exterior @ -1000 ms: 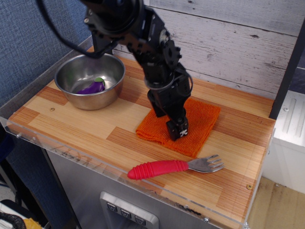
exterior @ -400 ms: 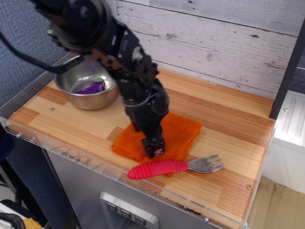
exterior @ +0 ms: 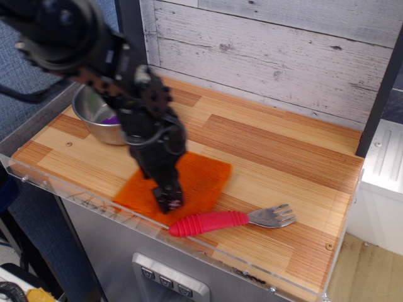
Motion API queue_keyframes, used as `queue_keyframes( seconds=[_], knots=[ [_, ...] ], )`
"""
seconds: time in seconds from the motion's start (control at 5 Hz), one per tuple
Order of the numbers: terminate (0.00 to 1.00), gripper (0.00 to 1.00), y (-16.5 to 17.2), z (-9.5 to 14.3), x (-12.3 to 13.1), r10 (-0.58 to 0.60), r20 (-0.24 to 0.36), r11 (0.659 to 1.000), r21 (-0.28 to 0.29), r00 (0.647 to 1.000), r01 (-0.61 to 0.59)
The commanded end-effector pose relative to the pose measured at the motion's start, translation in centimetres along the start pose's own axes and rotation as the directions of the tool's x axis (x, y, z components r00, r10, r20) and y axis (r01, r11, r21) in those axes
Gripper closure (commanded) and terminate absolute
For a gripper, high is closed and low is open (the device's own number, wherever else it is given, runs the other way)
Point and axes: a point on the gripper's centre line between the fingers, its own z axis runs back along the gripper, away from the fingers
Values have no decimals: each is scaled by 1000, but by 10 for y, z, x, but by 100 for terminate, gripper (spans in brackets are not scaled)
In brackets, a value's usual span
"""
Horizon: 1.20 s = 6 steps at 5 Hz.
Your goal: Place the orange towel to the left of the red fork
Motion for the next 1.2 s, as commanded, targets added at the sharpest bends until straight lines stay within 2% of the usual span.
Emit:
queue_keyframes(
  seconds=[0.0, 0.4, 1.0],
  knots=[
    [0, 0, 27, 11, -16, 76, 23, 995, 58, 997, -77],
    [0, 0, 38, 13, -21, 108, 21, 991, 73, 994, -110],
    [0, 0, 31, 19, -16, 95, 28, 993, 71, 995, -96]
  ],
)
